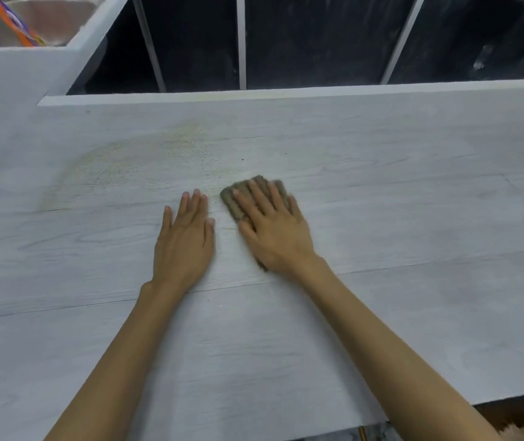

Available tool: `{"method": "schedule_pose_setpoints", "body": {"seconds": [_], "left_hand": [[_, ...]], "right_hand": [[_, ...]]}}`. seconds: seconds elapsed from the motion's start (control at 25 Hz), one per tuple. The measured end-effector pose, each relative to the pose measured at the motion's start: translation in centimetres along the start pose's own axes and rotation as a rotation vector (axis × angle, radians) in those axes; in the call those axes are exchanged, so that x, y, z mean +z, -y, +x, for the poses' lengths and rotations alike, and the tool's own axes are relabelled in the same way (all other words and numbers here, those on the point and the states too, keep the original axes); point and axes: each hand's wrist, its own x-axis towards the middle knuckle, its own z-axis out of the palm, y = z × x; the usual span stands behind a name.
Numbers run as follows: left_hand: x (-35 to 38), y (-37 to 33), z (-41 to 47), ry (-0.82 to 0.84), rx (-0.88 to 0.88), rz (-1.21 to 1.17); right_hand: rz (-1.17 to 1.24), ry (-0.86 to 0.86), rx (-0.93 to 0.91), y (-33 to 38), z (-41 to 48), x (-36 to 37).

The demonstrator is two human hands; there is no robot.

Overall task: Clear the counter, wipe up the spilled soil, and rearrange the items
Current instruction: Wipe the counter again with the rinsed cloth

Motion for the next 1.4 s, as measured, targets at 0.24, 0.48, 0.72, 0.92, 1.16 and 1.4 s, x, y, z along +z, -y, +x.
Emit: {"method": "schedule_pose_setpoints", "body": {"seconds": [0.24, 0.48, 0.72, 0.92, 1.16, 1.4], "left_hand": [[0.5, 0.0, 0.0, -0.045, -0.042, 0.016], [0.6, 0.2, 0.0, -0.145, -0.175, -0.001], [-1.3, 3.5, -1.1, -0.12, -0.252, -0.019], [-1.2, 4.3, -1.5, -0.128, -0.269, -0.022], [-1.8, 5.0, -2.4, -0.209, -0.359, -0.107], [-2.6, 6.7, -4.3, -0.177, -0.381, -0.055]], "right_hand": [[-0.02, 0.025, 0.309, -16.5, 4.0, -5.3], [-0.01, 0.063, -0.036, -7.0, 10.6, -1.7], [-0.036, 0.157, -0.465, -13.1, 8.2, -3.4], [-0.014, 0.077, -0.075, -10.7, 20.4, -3.0], [0.098, 0.221, -0.821, -1.5, 1.1, -0.3], [-0.035, 0.169, -0.311, -6.6, 16.3, -2.8]]}}
